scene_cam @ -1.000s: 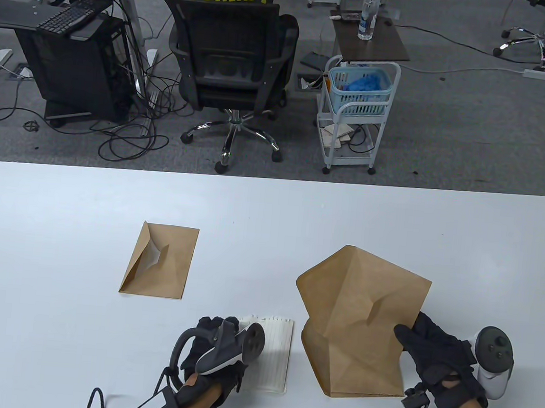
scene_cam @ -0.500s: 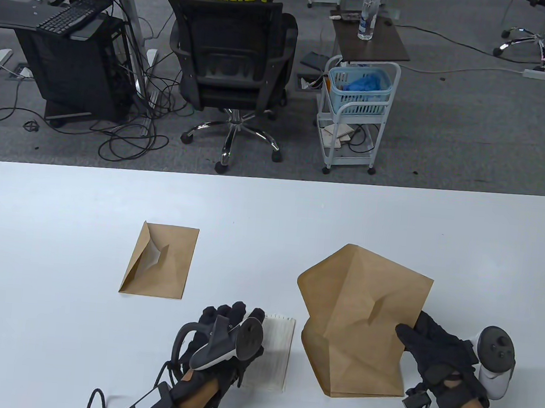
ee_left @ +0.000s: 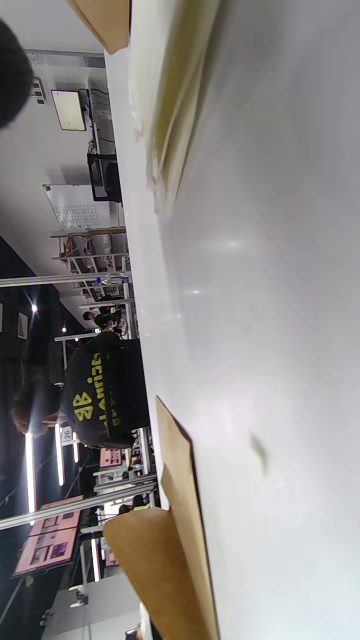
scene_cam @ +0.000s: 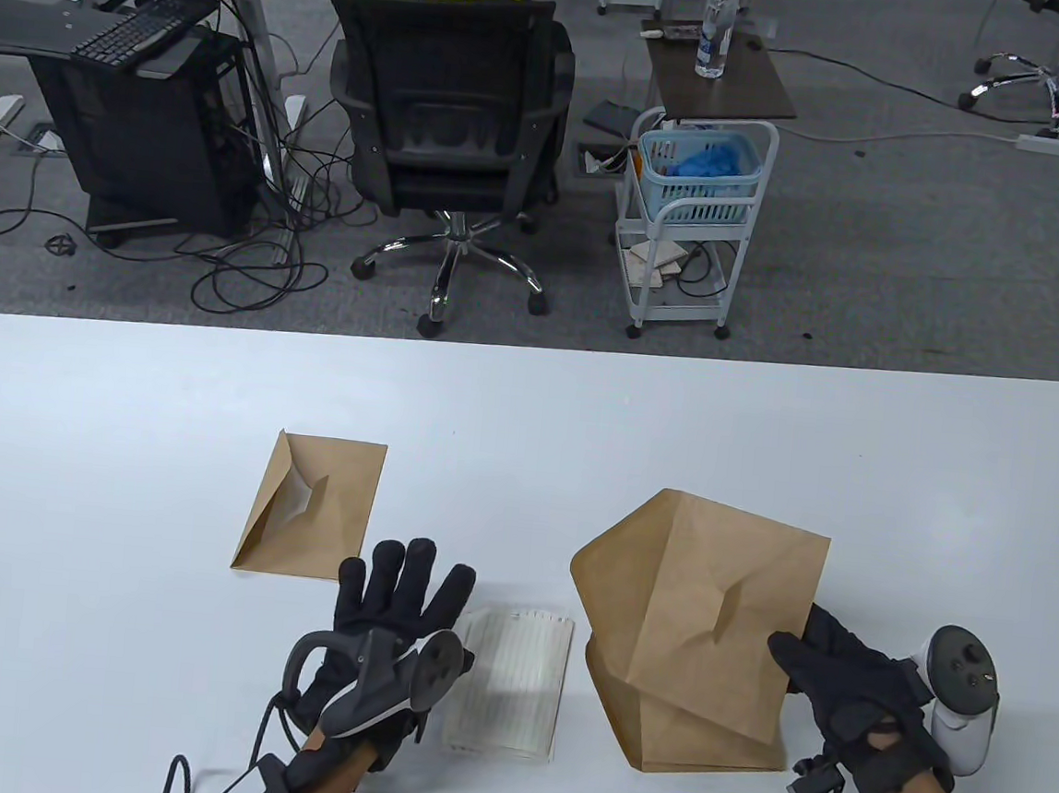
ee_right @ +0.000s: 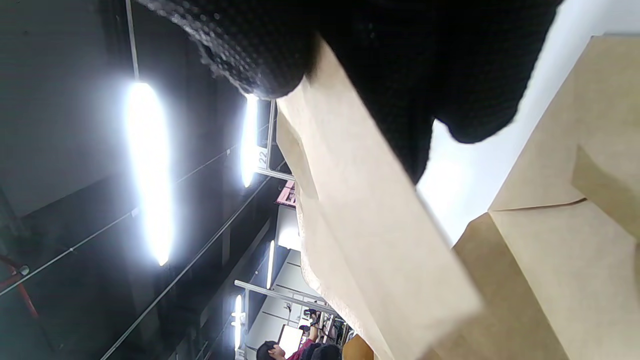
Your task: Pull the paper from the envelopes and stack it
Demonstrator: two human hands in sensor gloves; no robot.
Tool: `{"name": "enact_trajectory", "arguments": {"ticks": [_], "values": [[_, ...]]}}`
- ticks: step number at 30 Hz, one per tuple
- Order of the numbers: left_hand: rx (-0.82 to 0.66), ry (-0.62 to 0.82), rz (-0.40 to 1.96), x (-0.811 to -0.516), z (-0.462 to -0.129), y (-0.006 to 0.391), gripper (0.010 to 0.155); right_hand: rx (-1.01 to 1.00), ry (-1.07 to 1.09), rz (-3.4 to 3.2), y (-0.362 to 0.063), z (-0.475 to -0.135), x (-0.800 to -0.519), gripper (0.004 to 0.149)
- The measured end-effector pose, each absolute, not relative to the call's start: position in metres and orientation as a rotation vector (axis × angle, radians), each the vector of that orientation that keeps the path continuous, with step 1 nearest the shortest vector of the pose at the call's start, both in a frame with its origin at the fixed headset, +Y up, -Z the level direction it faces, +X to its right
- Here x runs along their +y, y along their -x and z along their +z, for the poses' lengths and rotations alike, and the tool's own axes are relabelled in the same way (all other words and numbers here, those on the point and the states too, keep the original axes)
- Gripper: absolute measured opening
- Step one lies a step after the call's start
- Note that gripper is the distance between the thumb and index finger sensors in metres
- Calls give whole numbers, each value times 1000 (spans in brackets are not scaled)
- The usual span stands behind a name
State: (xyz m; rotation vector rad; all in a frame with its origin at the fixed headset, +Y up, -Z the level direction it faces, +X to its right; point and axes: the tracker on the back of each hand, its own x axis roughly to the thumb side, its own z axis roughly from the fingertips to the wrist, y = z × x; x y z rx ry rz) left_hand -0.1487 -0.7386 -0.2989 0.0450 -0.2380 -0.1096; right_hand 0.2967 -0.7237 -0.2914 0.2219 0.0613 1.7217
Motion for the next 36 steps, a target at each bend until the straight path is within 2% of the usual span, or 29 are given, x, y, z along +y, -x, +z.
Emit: {"name": "enact_trajectory", "arguments": {"ticks": [6, 15, 20, 24, 27, 29, 30, 36], "values": [[-245, -101, -86, -741, -293, 149, 78, 118, -198, 1736, -297, -294, -727, 56], [-249, -66, -77, -746, -290, 145, 77, 256, -95, 1883, -291, -302, -746, 66], [-260, -54, -81, -747, -289, 143, 77, 248, -28, 2188, -282, -306, -752, 73], [-265, -51, -79, -747, -288, 142, 77, 123, -61, 2494, -271, -305, -749, 81], [-269, -49, -82, -747, -288, 141, 75, 30, -91, 2620, -263, -303, -748, 78], [-269, -48, -85, -747, -288, 140, 75, 22, -106, 2727, -257, -303, -749, 59], [-269, -47, -85, -747, -287, 140, 75, 16, -111, 2778, -254, -303, -750, 55], [-269, -47, -87, -747, -287, 139, 74, -38, -131, 3001, -244, -302, -754, 53]]}}
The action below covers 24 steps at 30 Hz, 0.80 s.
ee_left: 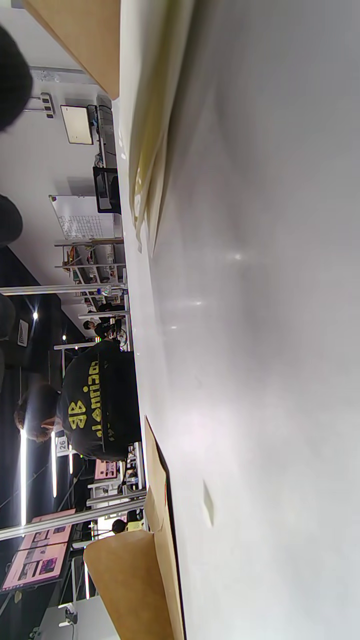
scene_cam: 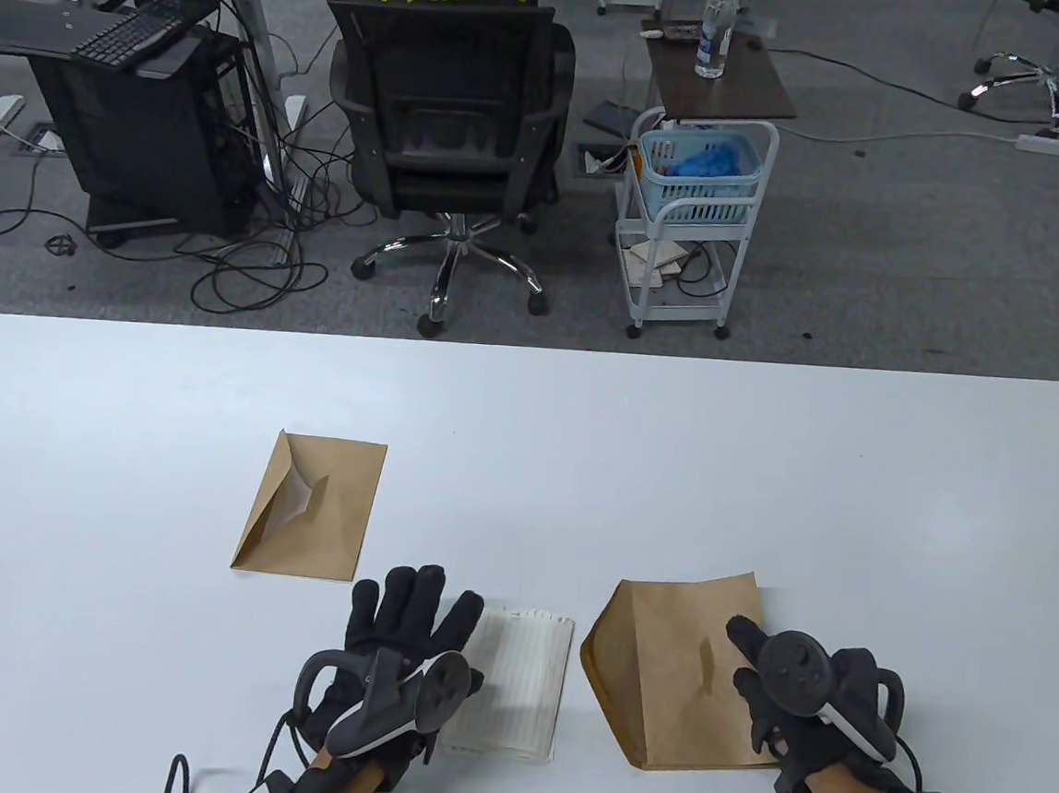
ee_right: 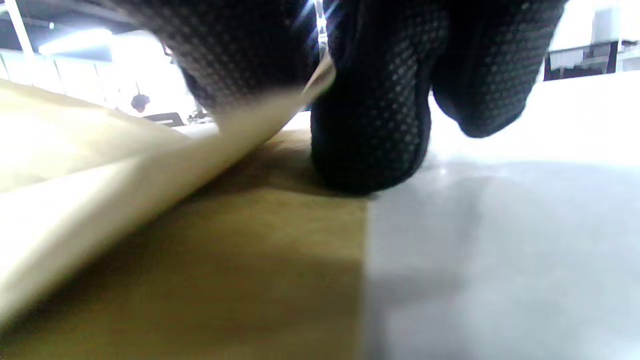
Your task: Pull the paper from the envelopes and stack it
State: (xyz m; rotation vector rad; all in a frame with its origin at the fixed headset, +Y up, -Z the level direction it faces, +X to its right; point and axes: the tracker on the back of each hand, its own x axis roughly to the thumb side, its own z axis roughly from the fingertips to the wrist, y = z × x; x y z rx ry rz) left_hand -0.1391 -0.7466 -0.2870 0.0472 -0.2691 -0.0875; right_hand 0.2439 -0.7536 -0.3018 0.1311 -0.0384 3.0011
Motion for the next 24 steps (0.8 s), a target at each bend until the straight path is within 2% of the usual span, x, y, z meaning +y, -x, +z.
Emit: {"name": "enact_trajectory", "arguments": {"ticks": [8, 16, 20, 24], "values": [[-279, -51, -89, -746, -285, 136, 75, 73, -124, 3154, -236, -304, -759, 48], [-283, -57, -96, -745, -285, 135, 75, 75, -179, 3172, -234, -303, -759, 48], [-277, -76, -87, -741, -284, 137, 75, 144, -201, 3138, -237, -305, -748, 52], [-270, -87, -84, -739, -284, 140, 75, -13, -265, 3093, -240, -302, -722, 60]]}}
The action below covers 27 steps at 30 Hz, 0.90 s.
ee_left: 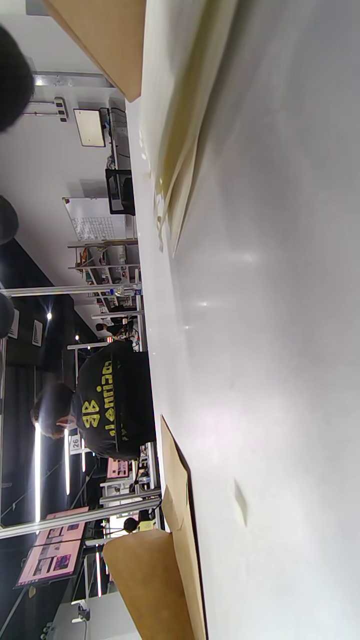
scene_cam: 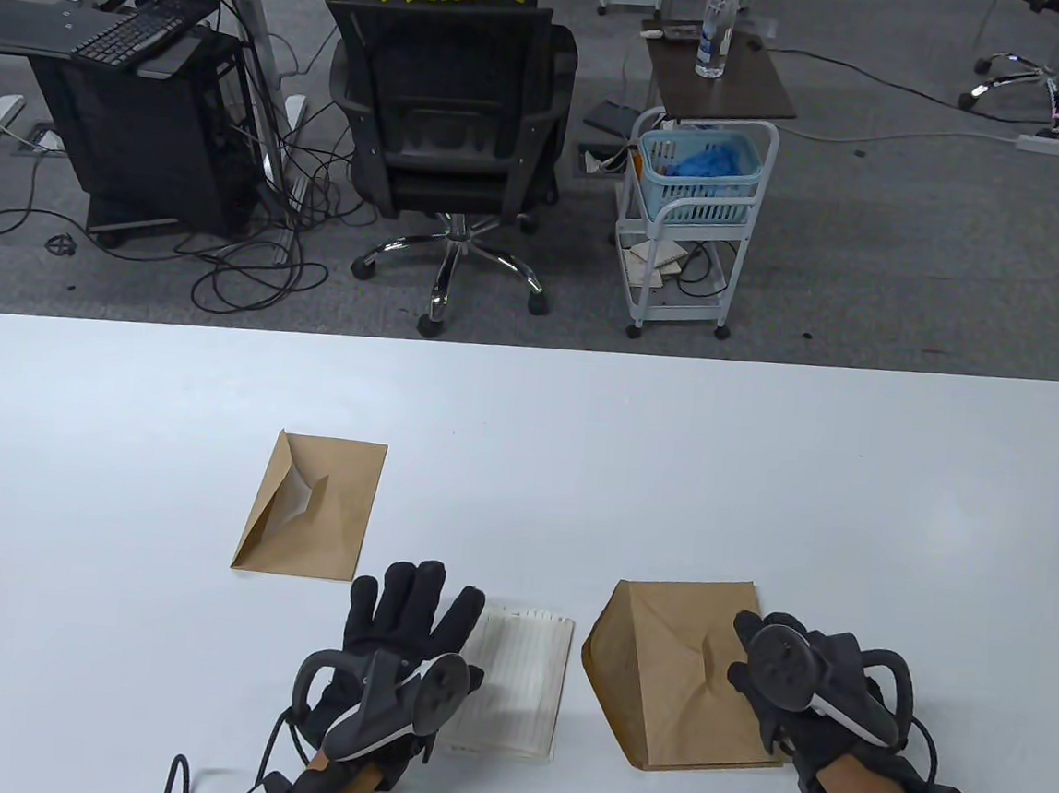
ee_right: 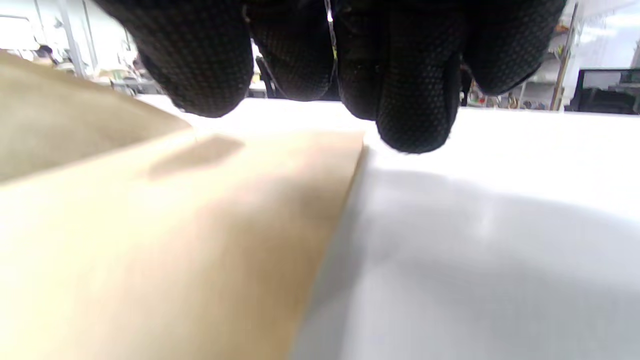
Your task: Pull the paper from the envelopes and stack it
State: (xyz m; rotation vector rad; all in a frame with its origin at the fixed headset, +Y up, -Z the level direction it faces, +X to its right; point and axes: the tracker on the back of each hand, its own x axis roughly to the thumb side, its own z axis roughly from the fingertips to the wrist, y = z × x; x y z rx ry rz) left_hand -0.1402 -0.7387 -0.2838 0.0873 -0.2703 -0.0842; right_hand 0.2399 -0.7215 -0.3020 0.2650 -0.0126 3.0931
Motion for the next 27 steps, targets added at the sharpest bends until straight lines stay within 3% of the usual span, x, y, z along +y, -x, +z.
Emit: {"name": "enact_trajectory", "arguments": {"ticks": [8, 14, 27], "values": [[-269, -80, -89, -739, -284, 142, 75, -248, -467, 3132, -233, -288, -695, 78], [-264, -85, -93, -739, -284, 143, 75, -259, -517, 3098, -233, -283, -707, 85], [-228, -94, -72, -737, -291, 153, 75, -246, -489, 3089, -238, -281, -720, 85]]}}
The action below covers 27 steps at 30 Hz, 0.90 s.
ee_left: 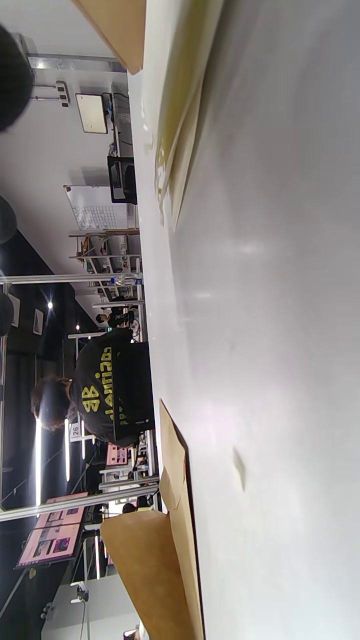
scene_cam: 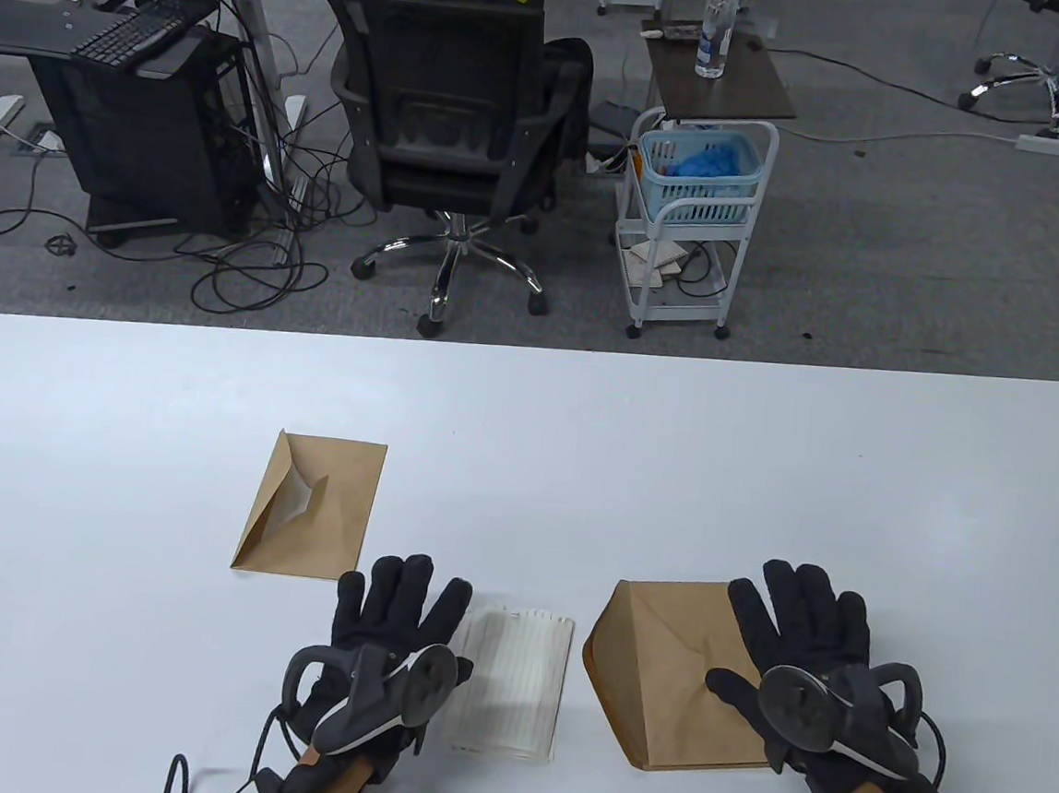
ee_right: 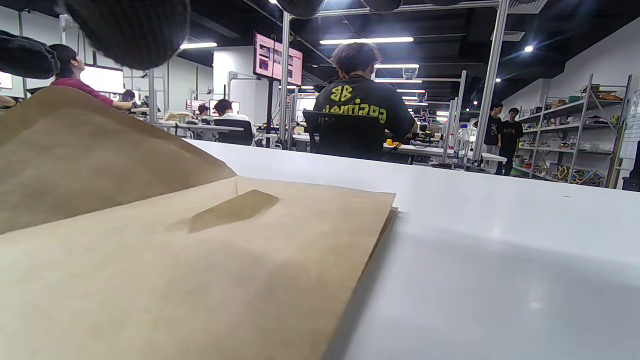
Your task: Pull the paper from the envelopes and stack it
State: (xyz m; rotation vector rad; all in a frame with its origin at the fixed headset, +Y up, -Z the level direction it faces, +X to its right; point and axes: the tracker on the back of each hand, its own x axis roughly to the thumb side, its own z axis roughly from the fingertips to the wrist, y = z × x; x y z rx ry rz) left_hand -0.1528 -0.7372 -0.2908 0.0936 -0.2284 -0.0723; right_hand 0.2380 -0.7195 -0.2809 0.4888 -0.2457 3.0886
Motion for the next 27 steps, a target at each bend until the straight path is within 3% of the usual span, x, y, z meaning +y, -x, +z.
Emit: {"name": "enact_trajectory", "arguments": {"ticks": [14, 22, 27], "values": [[-88, -125, -51, -719, -315, 184, 78, -248, -481, 3084, -235, -278, -720, 84], [169, -70, -65, -700, -361, 253, 85, -270, -467, 3066, -239, -276, -716, 84], [409, 31, -36, -713, -387, 309, 88, -274, -483, 3071, -236, -275, -716, 84]]}}
